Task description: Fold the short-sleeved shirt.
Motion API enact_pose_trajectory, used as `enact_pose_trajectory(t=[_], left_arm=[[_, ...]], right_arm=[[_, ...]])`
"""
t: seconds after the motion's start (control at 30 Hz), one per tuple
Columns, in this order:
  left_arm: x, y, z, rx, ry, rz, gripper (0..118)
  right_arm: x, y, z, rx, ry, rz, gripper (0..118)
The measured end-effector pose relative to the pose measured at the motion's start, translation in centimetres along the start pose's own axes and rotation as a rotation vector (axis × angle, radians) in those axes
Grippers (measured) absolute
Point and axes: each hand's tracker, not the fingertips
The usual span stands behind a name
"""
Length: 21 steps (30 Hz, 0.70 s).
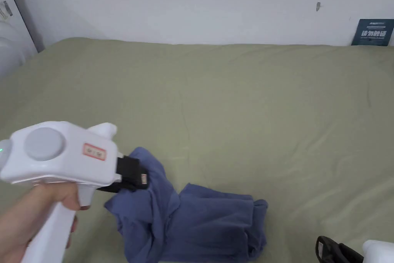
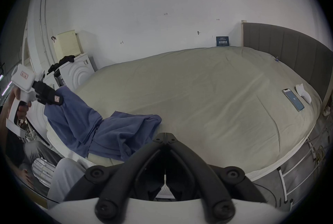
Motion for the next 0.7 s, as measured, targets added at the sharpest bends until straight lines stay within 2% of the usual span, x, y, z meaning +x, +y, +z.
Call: enact_pose_trajectory(t=[0.1, 0.27, 0.3, 0.33, 0.37, 0.4, 0.53, 0.63, 0.7], left_arm=[[4.8, -0.2, -3.1, -0.041, 0.02, -0.103, 10], [11.1, -1.5, -10.4, -0.063, 0.058, -0.196, 10], [11.9, -1.9, -11.9, -0.079, 0.05, -0.219, 18], [12.6, -2.3, -13.1, -0.091, 0.003, -0.242, 44], [13.1, -2.6, -14.2, -0.125, -0.037, -0.254, 95], [13.3, -2.8, -14.9, -0.148, -0.06, -0.251, 118], [11.8, -3.0, -13.4, -0.123, -0.114, -0.22, 117], [8.9, -2.4, -10.7, -0.038, -0.165, -0.141, 117], [6.5, -2.3, -9.8, 0.001, -0.194, -0.09, 113]], right_arm=[[1.1, -0.1, 0.7, 0.01, -0.028, -0.01, 2], [2.6, -0.4, 1.3, 0.019, -0.084, -0.019, 2], [2.9, -0.4, 1.3, 0.022, -0.091, -0.028, 2], [3.1, -0.4, 1.4, 0.023, -0.099, -0.036, 2], [3.3, -0.4, 1.5, 0.026, -0.105, -0.042, 2], [3.5, -0.4, 1.6, 0.027, -0.112, -0.049, 2], [4.0, -0.2, 1.8, 0.029, -0.126, -0.057, 2], [4.2, -0.1, 1.2, 0.02, -0.123, -0.061, 2], [4.2, -0.2, 0.8, 0.014, -0.115, -0.065, 2]])
